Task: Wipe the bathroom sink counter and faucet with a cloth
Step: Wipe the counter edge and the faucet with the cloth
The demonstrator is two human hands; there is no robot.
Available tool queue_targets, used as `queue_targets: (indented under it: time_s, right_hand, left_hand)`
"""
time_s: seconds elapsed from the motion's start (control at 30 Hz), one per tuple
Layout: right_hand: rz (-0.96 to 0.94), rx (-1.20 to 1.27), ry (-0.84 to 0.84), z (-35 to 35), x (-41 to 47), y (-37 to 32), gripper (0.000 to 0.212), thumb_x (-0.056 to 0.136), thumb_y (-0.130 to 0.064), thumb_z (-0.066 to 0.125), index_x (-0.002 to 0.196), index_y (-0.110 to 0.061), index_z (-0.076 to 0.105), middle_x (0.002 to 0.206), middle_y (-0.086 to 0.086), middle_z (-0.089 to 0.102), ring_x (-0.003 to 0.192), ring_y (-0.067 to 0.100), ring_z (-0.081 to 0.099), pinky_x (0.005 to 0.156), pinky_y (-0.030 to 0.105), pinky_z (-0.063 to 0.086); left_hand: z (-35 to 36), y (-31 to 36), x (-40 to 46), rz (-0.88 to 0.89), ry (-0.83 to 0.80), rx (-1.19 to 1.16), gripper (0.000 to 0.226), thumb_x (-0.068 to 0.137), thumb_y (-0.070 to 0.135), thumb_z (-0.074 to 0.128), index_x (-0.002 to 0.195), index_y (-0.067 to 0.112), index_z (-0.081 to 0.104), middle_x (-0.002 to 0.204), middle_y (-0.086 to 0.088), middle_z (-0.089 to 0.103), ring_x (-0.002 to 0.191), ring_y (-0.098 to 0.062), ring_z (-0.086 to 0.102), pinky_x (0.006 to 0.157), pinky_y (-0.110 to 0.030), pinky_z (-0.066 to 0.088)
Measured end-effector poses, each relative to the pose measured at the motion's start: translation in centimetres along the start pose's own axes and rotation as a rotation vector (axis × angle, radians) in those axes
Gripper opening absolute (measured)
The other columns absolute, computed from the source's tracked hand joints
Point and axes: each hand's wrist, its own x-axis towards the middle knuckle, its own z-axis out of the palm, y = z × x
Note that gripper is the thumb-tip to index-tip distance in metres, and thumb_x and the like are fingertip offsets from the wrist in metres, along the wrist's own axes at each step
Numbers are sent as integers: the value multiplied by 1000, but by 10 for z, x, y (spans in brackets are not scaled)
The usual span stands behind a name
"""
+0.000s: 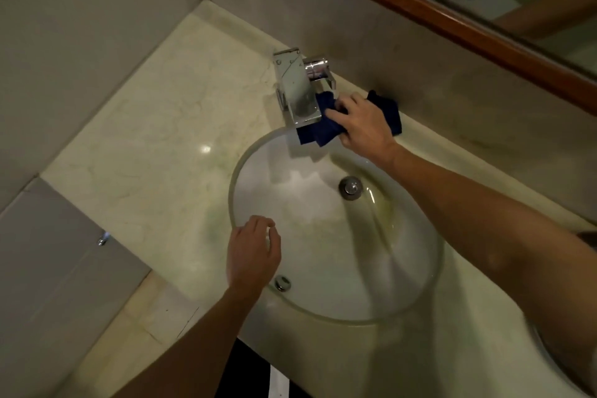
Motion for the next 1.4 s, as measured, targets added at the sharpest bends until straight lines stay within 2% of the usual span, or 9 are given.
queue_targets:
  time_s: [0.23,0.4,0.5,0.67,0.9,1.0,1.13,1.3,1.4]
  right_hand:
    - [218,-60,-34,-19,-97,18,48,76,-14,71,123,-14,64,111,16,58,90,36,58,54,37,49]
    - [471,-101,8,-40,-189,-3,38,81,-19,55,118,-14,64,106,14,57,84,37,59,51,35,47]
    - [619,-108,-78,-46,-240,-36,45,77,-14,70,121,-14,65,109,15,57,86,37,59,54,39,50]
    - [913,-72,-114,-51,-292,-118,57,73,-11,73,129,-14,63,110,14,57,84,37,60,61,40,49]
    - [1263,73,-139,-38,-265,-252,35,80,-15,68,114,-10,65,107,13,58,76,35,61,64,38,48]
    - [1284,152,-136,-28,-232,-301,31,78,-18,66,107,-10,62,104,9,57,72,32,59,60,34,42]
    - [1253,301,-24,-29,-211,-318,30,76,-19,57,106,-13,60,103,3,59,77,29,59,63,35,44]
    - [1223,361,307,-56,-244,-299,22,77,-15,53,99,-13,54,94,0,54,70,24,54,59,35,42]
    - [1068,341,191,-50,-261,-298,39,76,-14,55,114,-10,60,98,3,60,72,26,58,58,36,47]
  left_hand:
    - [5,-8,1,58,-1,12,21,95,22,47,93,14,67,93,0,67,76,-23,62,80,-37,46]
    - [1,-6,-2,70,-13,-3,23,96,19,44,90,16,66,90,-1,66,74,-26,60,78,-42,49]
    - [-5,-4,-4,50,-28,-66,22,99,14,47,91,14,67,91,-5,69,74,-29,60,76,-42,48]
    - [-5,-10,-4,56,-16,-171,26,98,15,44,91,11,69,92,-8,71,74,-35,59,75,-44,49]
    - [-4,-18,4,10,-115,-263,28,101,17,44,93,12,71,94,-3,70,75,-31,59,83,-38,40]
    - [-5,-22,8,-20,-165,-290,31,102,24,41,94,17,70,96,2,69,82,-28,59,80,-28,33]
    - [-23,-23,10,90,-222,-368,22,98,24,48,103,23,70,103,8,70,89,-18,62,79,-36,51]
    - [-42,-45,32,205,-27,-373,28,97,22,44,108,20,70,109,5,67,94,-20,62,80,-34,51]
    - [-55,-63,46,79,11,-417,26,99,17,45,110,19,69,109,3,66,97,-17,62,83,-34,51]
